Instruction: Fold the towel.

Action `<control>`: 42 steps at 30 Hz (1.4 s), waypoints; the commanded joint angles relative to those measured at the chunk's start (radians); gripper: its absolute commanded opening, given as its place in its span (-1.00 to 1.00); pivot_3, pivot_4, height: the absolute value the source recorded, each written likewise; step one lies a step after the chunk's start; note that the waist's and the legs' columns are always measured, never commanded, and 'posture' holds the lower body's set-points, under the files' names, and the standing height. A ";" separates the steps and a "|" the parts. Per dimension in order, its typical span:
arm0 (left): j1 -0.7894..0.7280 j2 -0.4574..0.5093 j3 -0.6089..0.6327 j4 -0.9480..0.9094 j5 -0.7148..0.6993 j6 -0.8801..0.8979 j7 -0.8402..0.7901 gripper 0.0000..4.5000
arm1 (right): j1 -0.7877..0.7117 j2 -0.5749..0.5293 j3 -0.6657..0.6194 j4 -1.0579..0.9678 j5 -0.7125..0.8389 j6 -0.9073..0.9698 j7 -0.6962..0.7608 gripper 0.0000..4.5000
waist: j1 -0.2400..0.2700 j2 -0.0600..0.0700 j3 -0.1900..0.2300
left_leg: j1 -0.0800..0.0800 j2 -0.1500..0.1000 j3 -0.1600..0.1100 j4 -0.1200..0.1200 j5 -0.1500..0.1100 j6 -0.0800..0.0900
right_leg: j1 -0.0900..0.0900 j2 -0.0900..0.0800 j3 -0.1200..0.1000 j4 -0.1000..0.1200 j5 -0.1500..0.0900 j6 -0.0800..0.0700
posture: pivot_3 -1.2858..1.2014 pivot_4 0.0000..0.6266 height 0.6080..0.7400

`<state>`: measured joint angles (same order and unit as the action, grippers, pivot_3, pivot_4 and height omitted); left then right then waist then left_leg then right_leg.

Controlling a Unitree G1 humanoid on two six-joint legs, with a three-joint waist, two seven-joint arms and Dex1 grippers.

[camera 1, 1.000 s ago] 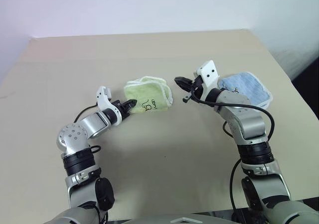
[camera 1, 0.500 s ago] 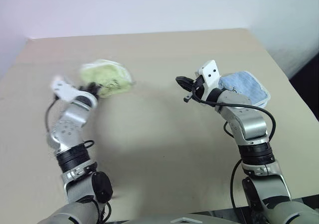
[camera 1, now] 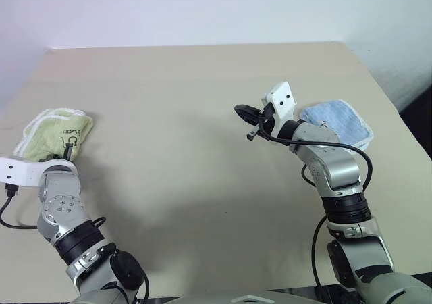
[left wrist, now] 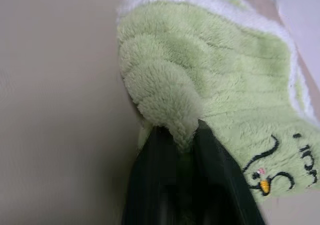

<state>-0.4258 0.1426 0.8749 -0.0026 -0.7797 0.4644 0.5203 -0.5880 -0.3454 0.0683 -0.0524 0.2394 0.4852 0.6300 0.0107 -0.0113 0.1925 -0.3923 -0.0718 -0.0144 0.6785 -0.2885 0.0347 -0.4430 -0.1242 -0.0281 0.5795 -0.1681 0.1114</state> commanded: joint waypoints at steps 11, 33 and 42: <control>0.064 0.047 -0.016 -0.098 -0.169 0.084 -0.002 0.99 | 0.000 0.004 -0.007 -0.043 0.011 -0.010 -0.004 -1.00 | -0.004 0.000 0.000 | 0.000 0.000 0.000 0.000 0.000 0.001 | 0.000 0.000 0.000 0.000 0.000 0.000 | 0.03 -0.52 0.82; 0.105 0.418 -0.685 -0.322 0.081 0.141 -0.763 0.99 | 0.049 -0.046 -0.058 -0.005 0.002 -0.020 -0.023 -1.00 | -0.008 0.000 0.000 | -0.001 0.001 0.000 -0.001 0.000 0.002 | -0.001 0.000 0.000 0.000 0.000 0.000 | 0.03 -0.52 0.82; 0.068 0.458 -0.891 -0.220 0.287 0.082 -0.984 0.99 | 0.160 -0.070 -0.105 -0.103 0.018 0.032 -0.071 -1.00 | -0.024 0.001 0.001 | 0.000 0.001 0.000 -0.003 0.001 0.002 | -0.002 0.001 0.001 -0.001 0.000 0.000 | 0.03 -0.52 0.82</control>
